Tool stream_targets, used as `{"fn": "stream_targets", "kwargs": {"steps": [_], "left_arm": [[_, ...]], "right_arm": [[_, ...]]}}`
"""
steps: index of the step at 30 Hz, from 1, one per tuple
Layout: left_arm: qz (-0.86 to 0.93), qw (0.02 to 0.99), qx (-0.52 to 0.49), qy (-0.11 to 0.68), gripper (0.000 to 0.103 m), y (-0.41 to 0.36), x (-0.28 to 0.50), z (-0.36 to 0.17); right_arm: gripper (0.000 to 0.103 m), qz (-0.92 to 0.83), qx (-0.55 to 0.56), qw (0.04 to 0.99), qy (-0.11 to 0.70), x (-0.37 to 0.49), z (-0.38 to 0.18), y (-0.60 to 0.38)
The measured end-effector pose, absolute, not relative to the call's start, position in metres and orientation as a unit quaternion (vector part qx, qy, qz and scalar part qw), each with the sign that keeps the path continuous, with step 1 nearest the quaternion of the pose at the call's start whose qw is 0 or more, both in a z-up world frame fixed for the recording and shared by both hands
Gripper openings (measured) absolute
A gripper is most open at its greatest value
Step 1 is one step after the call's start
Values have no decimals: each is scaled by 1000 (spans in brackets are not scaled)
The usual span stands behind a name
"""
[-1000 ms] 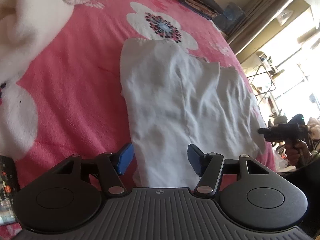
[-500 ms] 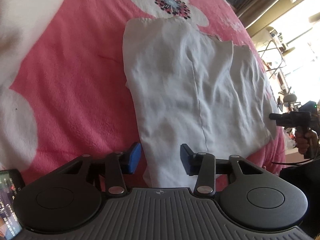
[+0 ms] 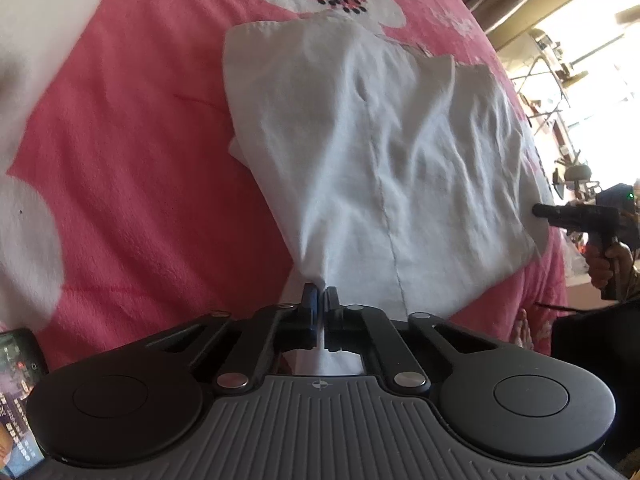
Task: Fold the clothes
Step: 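Pinch the folded shirt edge with both grippers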
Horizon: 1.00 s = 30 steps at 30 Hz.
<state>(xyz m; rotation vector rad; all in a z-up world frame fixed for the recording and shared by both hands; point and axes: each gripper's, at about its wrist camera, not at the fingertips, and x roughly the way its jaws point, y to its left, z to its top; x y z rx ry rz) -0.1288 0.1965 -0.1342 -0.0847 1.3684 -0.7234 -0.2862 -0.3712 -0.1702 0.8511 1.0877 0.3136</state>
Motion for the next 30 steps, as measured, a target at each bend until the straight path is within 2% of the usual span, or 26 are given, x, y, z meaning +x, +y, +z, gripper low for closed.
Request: {"fn": "stream_targets", "kwargs": {"steps": [10, 27, 30], "left_arm": [[-341, 676, -7, 653, 0, 189, -135, -131], [-344, 664, 65, 661, 0, 176, -135, -141], [-339, 662, 83, 664, 10, 176, -135, -141]], "right_arm": [[2, 161, 375, 766, 497, -291, -158, -369], [1, 160, 334, 767, 523, -296, -153, -369], [4, 142, 317, 767, 539, -293, -155, -368]]}}
